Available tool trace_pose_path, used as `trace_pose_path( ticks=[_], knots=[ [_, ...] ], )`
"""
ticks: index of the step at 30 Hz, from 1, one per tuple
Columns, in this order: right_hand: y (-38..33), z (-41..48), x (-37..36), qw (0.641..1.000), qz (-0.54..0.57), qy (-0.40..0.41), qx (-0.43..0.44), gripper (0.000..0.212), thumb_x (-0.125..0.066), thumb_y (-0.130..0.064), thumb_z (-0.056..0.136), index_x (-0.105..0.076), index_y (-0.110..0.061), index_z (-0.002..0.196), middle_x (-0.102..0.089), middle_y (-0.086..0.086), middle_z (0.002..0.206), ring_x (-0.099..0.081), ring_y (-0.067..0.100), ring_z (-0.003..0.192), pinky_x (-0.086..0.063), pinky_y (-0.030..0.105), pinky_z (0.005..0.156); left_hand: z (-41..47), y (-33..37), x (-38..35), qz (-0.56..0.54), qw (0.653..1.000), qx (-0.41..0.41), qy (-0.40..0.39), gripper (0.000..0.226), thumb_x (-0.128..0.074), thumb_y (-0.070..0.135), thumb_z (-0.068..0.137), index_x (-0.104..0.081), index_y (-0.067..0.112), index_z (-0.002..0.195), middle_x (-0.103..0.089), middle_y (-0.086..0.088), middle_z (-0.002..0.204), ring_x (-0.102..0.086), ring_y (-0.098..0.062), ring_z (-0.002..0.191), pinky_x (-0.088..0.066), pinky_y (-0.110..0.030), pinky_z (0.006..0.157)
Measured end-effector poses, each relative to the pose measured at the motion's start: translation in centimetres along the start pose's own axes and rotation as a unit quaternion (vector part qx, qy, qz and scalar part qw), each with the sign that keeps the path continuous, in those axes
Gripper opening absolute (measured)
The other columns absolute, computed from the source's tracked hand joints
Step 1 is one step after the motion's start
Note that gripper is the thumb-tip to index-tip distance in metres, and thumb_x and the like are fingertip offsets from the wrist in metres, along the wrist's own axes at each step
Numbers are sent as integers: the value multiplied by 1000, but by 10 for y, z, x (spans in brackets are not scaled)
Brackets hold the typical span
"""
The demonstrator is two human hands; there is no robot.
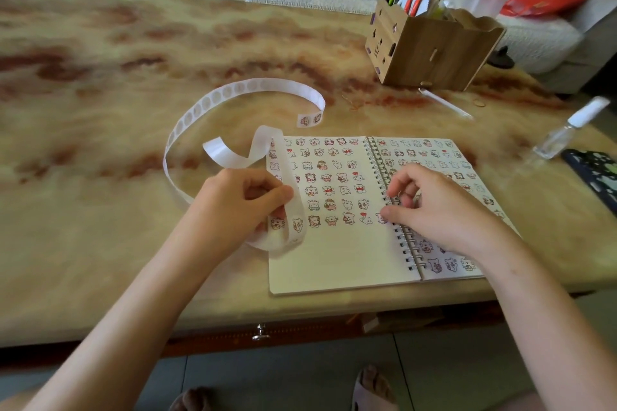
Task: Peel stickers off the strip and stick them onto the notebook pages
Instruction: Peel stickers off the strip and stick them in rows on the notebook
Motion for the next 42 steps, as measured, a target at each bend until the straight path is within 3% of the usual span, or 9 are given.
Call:
trace_pose_path(
  ticks=[4, 20, 25, 31, 34, 36, 38, 42],
  knots=[
    [-1, 1, -3, 1000, 6, -12, 9, 16, -64, -19, 88, -51, -28, 93, -52, -2, 84, -44, 10, 63, -33, 24, 54, 0, -2, 0, -2, 1000, 3, -1, 15, -65, 28, 85, -72, 25, 73, -71, 7, 65, -57, -6, 52, -47, -18, 57],
    [-1, -1, -8, 997, 3, -72, 21, 27, -61, -19, 90, -45, -27, 110, -50, -2, 88, -48, 11, 69, -36, 26, 56, 1, 0, 0, -4, 1000, -1, -1, 16, -64, 26, 86, -72, 22, 73, -73, 1, 69, -56, -6, 51, -45, -13, 53],
    [3, 2, -6, 997, 41, -65, 12, 26, -65, -24, 88, -46, -28, 104, -52, -1, 87, -51, 12, 66, -45, 31, 61, 1, 0, 0, -3, 1000, 0, -4, 17, -64, 27, 86, -72, 24, 72, -72, 3, 68, -59, -8, 54, -45, -12, 53],
    [0, 1, -8, 997, 15, -71, 28, 28, -63, -19, 88, -45, -26, 108, -49, -3, 86, -47, 10, 65, -36, 24, 53, 2, -1, -1, -1, 1000, 4, -6, 16, -63, 27, 87, -72, 23, 73, -72, 1, 69, -59, -10, 55, -48, -19, 58],
    [2, 2, -8, 997, 11, -73, 21, 27, -62, -20, 88, -45, -27, 108, -51, -2, 89, -49, 11, 68, -42, 27, 56, 2, -1, -1, -1, 1000, 5, -7, 16, -64, 27, 86, -72, 23, 73, -73, 2, 69, -61, -12, 57, -48, -23, 61],
    [5, 3, -4, 997, 49, -61, 9, 19, -61, -24, 90, -49, -29, 103, -56, -3, 92, -55, 11, 71, -52, 34, 68, 2, 0, -1, 1, 1000, 3, -6, 16, -64, 28, 86, -72, 23, 74, -73, 2, 69, -62, -14, 60, -48, -22, 60],
    [5, 5, 7, 997, 79, -13, 13, 9, -60, -28, 90, -53, -29, 96, -61, -3, 95, -59, 11, 74, -52, 37, 75, 1, 2, -1, -5, 1000, -3, 0, 16, -64, 27, 86, -72, 23, 74, -73, 3, 69, -64, -14, 62, -47, -18, 56],
    [-10, 3, 24, 983, 154, 75, 67, 2, -60, -26, 91, -61, -26, 89, -67, -4, 86, -59, 8, 68, -47, 31, 70, 0, 13, 6, -66, 997, -26, 27, 14, -63, 22, 87, -71, 19, 76, -73, 4, 67, -63, -1, 55, -45, -10, 48]
  ],
)
Point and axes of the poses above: each hand's wrist, its own z-axis towards the middle knuckle, its own x-axis out of the back of the hand, y = z × x, the point moved 10 cm from there along z, towards the middle knuckle
